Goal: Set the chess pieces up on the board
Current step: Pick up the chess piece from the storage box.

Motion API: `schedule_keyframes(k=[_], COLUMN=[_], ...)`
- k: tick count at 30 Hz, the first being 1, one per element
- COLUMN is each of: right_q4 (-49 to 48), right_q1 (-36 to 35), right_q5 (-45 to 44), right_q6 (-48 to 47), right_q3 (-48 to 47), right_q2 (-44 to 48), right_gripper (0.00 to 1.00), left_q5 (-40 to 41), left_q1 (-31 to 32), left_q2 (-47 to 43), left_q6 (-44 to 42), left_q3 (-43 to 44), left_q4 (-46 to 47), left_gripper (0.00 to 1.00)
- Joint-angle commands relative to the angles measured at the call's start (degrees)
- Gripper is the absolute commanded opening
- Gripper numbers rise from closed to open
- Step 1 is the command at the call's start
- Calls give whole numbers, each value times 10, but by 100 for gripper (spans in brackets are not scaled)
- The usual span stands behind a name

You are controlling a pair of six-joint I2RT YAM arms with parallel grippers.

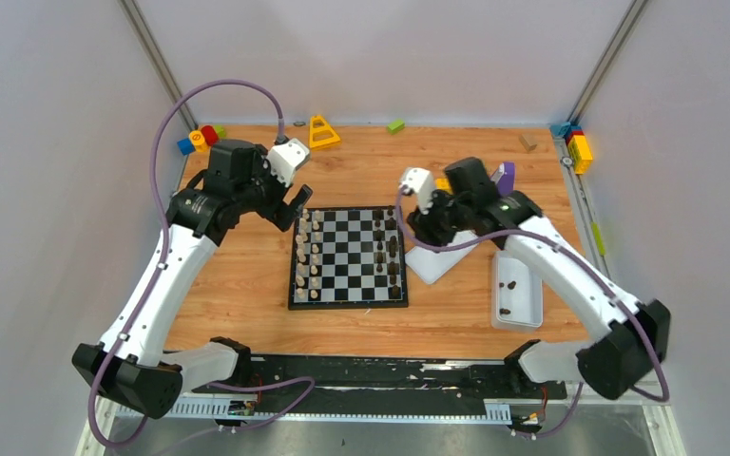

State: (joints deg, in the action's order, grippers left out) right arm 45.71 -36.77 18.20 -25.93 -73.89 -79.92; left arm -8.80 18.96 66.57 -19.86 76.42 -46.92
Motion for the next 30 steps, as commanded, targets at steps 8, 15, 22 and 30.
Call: schedule_keyframes(k=[8,15,22,30], right_q4=[84,87,51,7], right_q1=[372,537,560,560], right_q5=[8,27,45,50], right_q6=[-50,-113,-110,-105], right_q3=[191,249,272,294], right_q2=[210,181,126,68], right_gripper=[50,46,43,39], left_q5=[-84,-90,-97,-96], left_q1=[-4,-3,-4,-4], left_q2=[13,3,1,2], left_q6=[-10,-12,-10,-10], left_q3=[21,8,1,0], left_q4=[2,9,11,14], left_gripper=[100,100,100,100])
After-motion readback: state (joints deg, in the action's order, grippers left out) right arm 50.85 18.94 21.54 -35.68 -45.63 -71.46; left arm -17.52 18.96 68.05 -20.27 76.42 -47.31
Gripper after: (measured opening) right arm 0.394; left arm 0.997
